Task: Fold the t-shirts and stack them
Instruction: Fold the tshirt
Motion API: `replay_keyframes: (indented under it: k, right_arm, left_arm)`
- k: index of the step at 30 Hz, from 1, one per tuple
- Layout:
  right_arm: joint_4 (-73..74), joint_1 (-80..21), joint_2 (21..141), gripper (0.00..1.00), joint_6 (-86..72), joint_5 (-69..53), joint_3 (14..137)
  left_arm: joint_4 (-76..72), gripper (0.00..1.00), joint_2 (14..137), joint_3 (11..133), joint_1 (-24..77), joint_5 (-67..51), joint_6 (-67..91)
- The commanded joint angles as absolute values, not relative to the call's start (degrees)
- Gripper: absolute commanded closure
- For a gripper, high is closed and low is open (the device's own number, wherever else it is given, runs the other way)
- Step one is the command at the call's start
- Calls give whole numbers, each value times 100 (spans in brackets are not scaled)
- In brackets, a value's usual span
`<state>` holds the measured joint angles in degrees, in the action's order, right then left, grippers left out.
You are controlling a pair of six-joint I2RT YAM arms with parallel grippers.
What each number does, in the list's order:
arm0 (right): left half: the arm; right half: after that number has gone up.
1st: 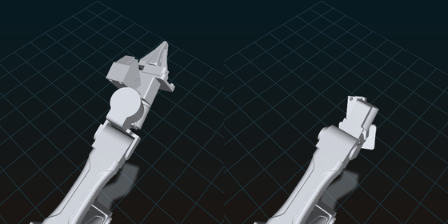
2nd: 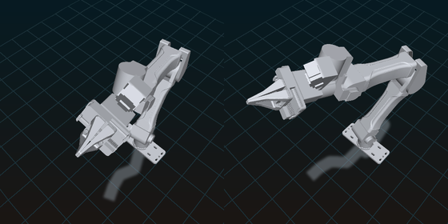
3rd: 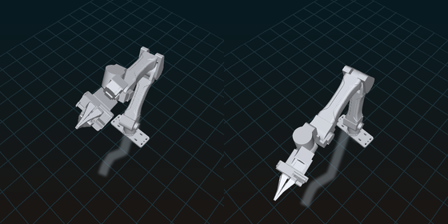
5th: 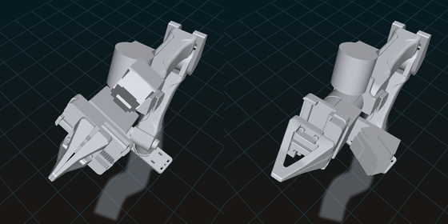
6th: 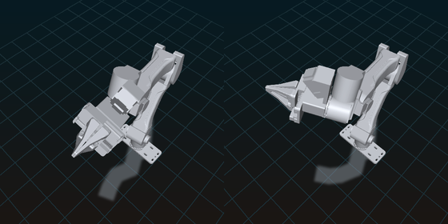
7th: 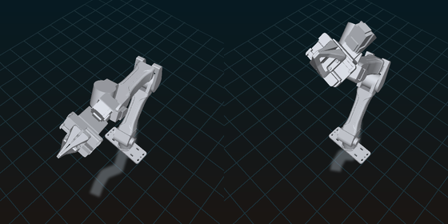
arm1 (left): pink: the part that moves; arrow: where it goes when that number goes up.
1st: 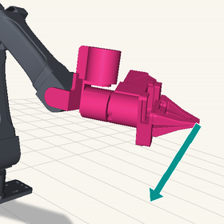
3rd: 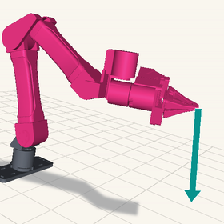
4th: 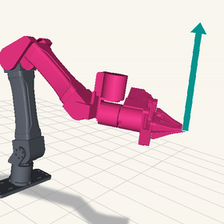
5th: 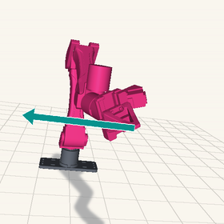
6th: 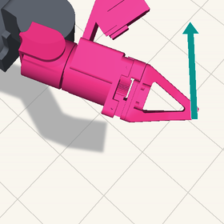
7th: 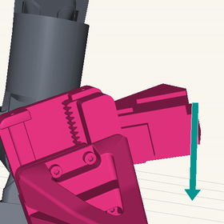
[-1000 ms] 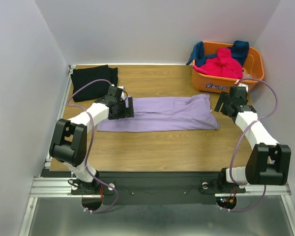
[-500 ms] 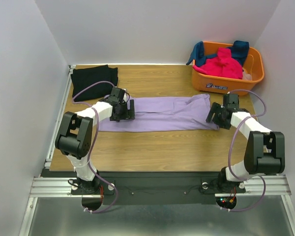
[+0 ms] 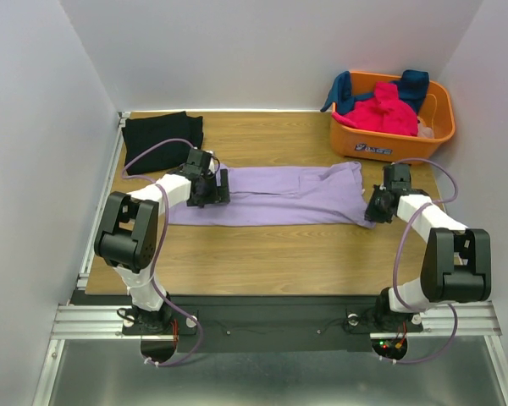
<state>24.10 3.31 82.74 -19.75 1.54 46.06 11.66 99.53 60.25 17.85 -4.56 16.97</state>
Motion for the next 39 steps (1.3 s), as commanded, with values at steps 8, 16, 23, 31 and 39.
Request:
replay_keyframes:
  k: [8,16,23,31,39]
  right_arm:
    - [3014,457,8411,94,-1363,1203,5343]
    - [3050,598,9016,95,-1072,1266,5712]
    - [3251,598,9289,95,-1098,1713,5695]
    - [3673,598,9562,53,-1231,2425,6064]
    - [4043,589,9080,27,-1371,2040,6740]
  left_arm:
    - [1160,2,10152,5766,1494,-518,1301]
    - [1081,2,10134,5643,1485,-633,1230]
    - [1151,2,10046,5572,1477,-510,1230]
    - [1520,2,9633,6071,1477,-299,1292]
    - [1802,2,9158,6829,1477,-150,1529]
